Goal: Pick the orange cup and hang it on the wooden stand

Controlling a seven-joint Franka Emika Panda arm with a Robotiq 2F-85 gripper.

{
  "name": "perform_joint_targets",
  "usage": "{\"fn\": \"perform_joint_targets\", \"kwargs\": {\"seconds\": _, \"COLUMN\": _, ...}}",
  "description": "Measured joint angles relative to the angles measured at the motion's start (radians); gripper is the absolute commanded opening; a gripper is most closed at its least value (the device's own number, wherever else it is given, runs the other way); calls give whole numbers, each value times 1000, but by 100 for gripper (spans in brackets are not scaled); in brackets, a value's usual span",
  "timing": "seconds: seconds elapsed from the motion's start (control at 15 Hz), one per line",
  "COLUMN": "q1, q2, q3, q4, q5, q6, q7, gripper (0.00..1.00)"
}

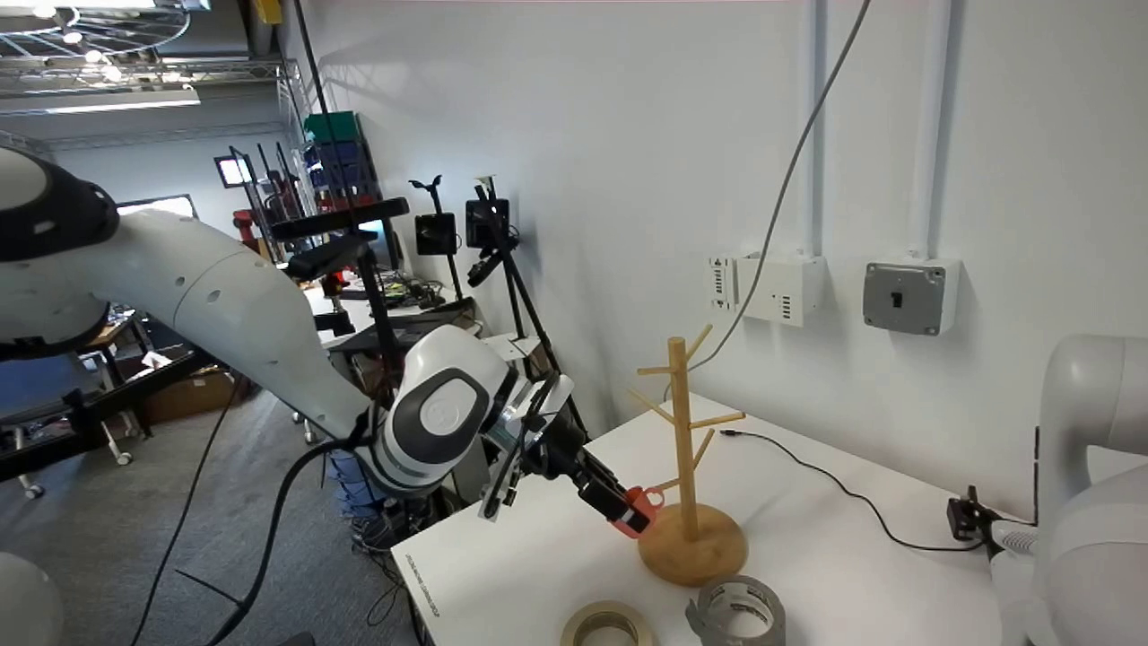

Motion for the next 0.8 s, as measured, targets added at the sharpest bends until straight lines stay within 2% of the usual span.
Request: {"fn": "perform_joint_targets", "kwargs": {"seconds": 0.8, "q1": -33, "q2": 2, "q3": 56, "q4": 49, "q5": 3, "q6": 0, "q7": -1, "gripper": 34}}
